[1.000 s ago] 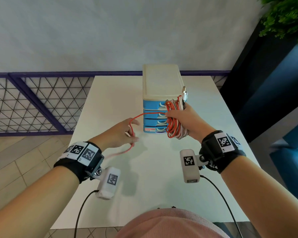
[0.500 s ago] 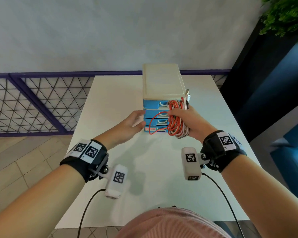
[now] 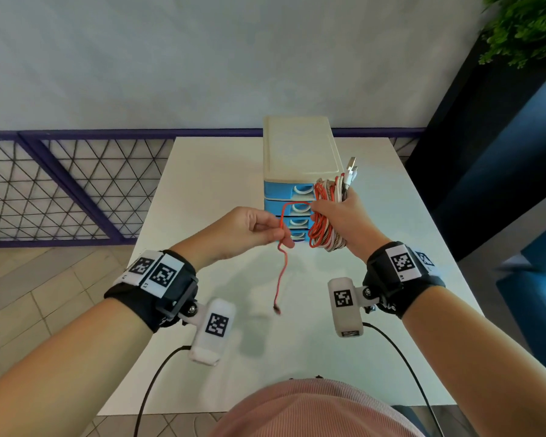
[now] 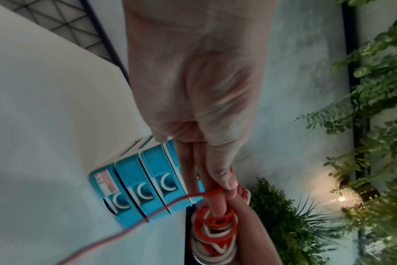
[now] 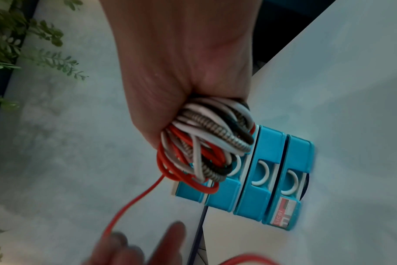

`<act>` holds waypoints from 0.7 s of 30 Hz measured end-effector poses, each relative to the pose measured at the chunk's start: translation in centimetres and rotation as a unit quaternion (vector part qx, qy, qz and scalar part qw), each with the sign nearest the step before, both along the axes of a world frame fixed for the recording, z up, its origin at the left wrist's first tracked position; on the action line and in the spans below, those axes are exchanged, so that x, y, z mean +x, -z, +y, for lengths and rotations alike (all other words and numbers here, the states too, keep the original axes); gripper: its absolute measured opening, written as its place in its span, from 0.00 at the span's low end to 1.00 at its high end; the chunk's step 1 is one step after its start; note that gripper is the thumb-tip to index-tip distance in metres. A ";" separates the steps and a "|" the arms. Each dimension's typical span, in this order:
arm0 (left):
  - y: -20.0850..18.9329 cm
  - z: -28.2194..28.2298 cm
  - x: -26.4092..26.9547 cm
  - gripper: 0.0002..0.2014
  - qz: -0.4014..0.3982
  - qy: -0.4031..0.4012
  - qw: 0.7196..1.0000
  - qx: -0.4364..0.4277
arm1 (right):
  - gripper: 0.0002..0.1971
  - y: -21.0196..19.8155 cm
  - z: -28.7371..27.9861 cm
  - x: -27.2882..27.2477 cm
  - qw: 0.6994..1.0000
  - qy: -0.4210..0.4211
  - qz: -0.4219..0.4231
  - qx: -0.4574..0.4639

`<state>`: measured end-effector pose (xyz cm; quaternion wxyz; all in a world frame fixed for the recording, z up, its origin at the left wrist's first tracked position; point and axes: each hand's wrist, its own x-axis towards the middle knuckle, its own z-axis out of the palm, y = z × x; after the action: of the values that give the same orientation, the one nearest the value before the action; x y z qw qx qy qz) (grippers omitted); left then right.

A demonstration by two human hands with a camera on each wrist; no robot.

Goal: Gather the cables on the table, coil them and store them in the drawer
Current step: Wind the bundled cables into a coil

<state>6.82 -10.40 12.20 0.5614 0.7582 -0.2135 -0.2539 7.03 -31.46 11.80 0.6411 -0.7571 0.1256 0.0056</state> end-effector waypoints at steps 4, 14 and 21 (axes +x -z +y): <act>-0.9 -1.3 -0.3 0.04 0.020 -0.091 0.995 -0.045 | 0.12 0.7 1.0 0.0 0.998 -0.038 0.006 0.045; -1.8 -3.2 -0.9 0.14 0.159 -0.123 0.979 -0.026 | 0.23 -0.7 2.4 -1.6 0.951 -0.231 0.025 0.205; -1.4 -2.8 -1.3 0.19 0.213 -0.039 0.976 0.022 | 0.10 0.7 2.1 0.2 0.993 -0.052 -0.015 0.108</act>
<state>5.56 -13.25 13.62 0.5862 0.7066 -0.0533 -0.3926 7.21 -29.40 11.14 0.7200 -0.6886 0.0756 0.0414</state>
